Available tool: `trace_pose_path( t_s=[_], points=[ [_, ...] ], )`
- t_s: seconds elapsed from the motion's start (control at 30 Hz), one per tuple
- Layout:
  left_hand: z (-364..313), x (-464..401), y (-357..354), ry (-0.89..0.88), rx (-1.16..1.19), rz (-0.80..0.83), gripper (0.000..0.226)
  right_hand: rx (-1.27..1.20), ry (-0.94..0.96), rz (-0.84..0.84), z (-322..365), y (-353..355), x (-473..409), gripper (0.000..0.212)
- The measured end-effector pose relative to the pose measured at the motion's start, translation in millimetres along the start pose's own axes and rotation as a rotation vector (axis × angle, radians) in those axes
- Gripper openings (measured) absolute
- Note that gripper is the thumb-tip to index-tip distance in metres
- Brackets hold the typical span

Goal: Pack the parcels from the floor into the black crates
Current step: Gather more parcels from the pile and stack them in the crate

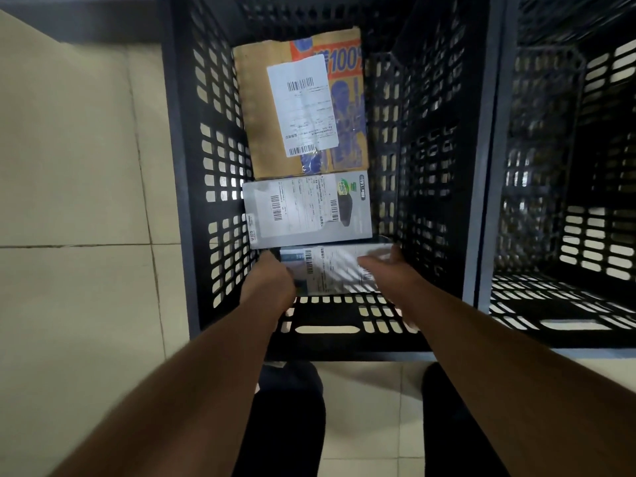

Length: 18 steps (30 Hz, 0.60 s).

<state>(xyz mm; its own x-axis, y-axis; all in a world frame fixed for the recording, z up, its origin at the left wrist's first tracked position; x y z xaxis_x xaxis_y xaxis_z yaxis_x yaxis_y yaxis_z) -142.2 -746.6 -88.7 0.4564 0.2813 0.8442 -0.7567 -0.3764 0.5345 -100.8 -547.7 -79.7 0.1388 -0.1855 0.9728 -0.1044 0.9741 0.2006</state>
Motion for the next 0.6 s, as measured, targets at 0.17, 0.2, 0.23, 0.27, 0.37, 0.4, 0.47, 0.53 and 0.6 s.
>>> trace_pose_path(
  t_s=[0.17, 0.2, 0.23, 0.27, 0.37, 0.4, 0.47, 0.53, 0.6],
  points=[
    [3, 8, 3, -0.244, -0.113, 0.001, 0.028, 0.066, 0.015, -0.022, -6, -6, -9, 0.062],
    [6, 12, 2, -0.299, -0.122, 0.05, 0.038, 0.084, 0.011, -0.041, -6, -9, -9, 0.058],
    [11, 15, 1, -0.333, -0.144, 0.092, 0.051, 0.079, 0.005, -0.058, -6, -12, -10, 0.057],
    [14, 17, 1, -0.354, -0.168, 0.121, 0.061, 0.037, -0.006, -0.075, -5, -15, -10, 0.06],
    [18, 16, -3, -0.367, -0.207, 0.23, 0.072, 0.169, 0.02, -0.051, -3, -23, -9, 0.079],
    [16, 14, -4, -0.352, -0.202, 0.266, 0.071, 0.225, 0.036, -0.047, -5, -24, -12, 0.078],
    [12, 8, -7, -0.319, -0.219, 0.305, 0.07, 0.296, 0.034, -0.033, -6, -25, -14, 0.069],
    [8, 4, -11, -0.296, -0.259, 0.317, 0.074, 0.311, 0.015, 0.013, -10, -27, -18, 0.067],
    [8, 0, -16, -0.267, -0.276, 0.318, 0.082, 0.336, -0.009, 0.019, -13, -29, -21, 0.071]
  ],
)
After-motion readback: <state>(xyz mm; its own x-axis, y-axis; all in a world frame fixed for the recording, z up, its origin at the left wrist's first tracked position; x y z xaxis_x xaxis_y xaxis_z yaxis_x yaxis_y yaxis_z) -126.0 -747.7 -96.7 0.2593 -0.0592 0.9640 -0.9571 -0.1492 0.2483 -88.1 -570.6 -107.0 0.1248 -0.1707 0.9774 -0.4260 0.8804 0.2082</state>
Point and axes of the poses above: each hand's wrist, its own x-axis away from the middle knuckle, its own y-axis out of the back of the hand, z = x × y, the point moved 1 cm from there along -x, towards the middle knuckle
